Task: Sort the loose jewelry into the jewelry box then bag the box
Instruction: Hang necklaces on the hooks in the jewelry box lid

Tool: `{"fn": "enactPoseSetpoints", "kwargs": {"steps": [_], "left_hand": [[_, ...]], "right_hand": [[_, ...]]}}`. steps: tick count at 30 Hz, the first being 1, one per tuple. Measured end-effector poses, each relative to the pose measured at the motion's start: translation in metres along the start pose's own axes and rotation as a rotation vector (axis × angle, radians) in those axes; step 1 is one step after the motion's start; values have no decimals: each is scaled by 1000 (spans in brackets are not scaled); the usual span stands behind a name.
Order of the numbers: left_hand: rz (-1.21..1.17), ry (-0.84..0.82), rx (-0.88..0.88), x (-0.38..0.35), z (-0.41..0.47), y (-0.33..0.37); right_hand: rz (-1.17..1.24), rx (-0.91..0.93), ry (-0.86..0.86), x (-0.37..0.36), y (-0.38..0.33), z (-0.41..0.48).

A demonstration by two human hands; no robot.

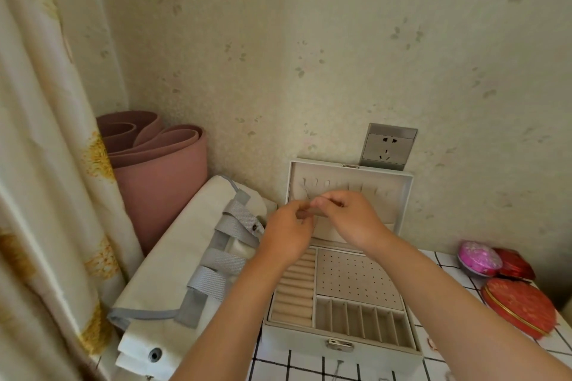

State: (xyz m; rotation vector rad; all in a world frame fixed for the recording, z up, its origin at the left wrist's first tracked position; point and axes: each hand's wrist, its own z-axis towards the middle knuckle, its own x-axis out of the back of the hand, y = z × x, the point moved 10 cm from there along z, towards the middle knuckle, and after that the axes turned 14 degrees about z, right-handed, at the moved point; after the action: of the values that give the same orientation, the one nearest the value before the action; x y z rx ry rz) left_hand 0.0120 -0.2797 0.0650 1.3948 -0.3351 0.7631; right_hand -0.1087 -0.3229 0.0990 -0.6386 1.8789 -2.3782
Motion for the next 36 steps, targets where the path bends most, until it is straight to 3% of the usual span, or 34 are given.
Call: {"fn": "enactPoseSetpoints", "kwargs": {"steps": [4, 8, 14, 19, 26, 30, 36], "left_hand": [[-63, -80, 30, -18, -2, -1], [-60, 32, 34, -6, 1, -8], [-56, 4, -1, 3, 5, -4], [6, 47, -74, 10, 6, 0], [494, 88, -376, -3, 2, 7], [746, 167, -451, -16, -4, 14], [855, 200, -490, -29, -4, 16]], "right_hand": [[-18, 10, -10, 0, -2, 4], [7, -52, 16, 4, 12, -2], [-42, -213, -201, -29, 43, -23], [81, -153, -90, -23, 39, -15], [48, -47, 106, 19, 18, 5], [-22, 25, 178, 36, 5, 19], [-85, 72, 156, 30, 10, 31]]}}
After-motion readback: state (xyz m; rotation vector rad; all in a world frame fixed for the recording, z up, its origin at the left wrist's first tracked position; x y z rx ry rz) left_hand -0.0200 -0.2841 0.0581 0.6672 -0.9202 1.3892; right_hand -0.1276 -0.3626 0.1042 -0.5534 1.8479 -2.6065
